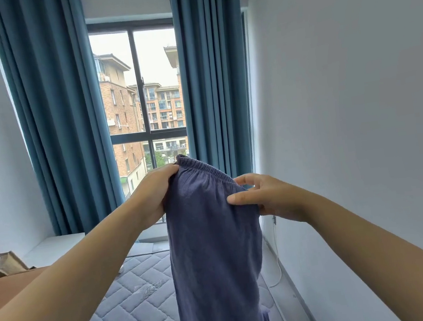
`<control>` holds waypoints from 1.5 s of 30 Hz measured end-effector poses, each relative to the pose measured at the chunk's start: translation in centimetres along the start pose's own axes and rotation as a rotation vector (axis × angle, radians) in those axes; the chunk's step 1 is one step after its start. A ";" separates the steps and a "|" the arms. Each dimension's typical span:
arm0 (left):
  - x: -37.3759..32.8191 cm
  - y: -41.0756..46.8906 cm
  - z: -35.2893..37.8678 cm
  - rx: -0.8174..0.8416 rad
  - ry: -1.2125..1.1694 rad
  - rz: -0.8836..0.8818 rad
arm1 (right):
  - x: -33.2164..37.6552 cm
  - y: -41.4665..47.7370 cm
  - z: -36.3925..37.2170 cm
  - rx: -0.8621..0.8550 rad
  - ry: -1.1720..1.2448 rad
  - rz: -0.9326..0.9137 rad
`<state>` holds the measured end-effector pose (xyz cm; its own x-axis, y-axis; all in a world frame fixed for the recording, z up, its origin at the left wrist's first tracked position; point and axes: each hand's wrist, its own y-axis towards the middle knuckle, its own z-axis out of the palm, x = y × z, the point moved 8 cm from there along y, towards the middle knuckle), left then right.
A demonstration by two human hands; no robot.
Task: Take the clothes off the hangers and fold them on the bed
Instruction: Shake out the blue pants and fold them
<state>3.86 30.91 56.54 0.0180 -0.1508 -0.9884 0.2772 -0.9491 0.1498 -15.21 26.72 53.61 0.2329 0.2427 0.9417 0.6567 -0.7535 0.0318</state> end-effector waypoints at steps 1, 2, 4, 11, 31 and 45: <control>-0.1 0.0 0.0 0.006 -0.009 0.002 | -0.1 0.0 0.8 0.061 0.018 0.006; -0.2 -0.1 0.1 0.013 -0.018 0.006 | -0.2 0.1 1.4 0.095 0.014 -0.001; -0.3 -0.4 0.1 0.026 -0.050 0.008 | 0.0 0.4 1.5 0.038 -0.001 -0.042; -0.4 -1.1 -0.9 0.059 -0.031 -0.018 | 0.3 1.2 0.0 -0.210 0.300 -0.118; -2.2 -2.2 -0.6 0.438 0.770 -0.001 | 4.7 2.0 3.0 -0.177 0.052 -0.371; -1.1 -1.3 1.0 0.494 0.817 -0.020 | 2.8 2.4 2.1 -0.260 0.054 -0.355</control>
<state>2.56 32.06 57.45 0.7350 -0.0703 -0.6744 -0.1483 -0.9872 -0.0587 -11.51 26.89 55.59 -0.0173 0.4872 0.8731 0.4849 -0.7596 0.4334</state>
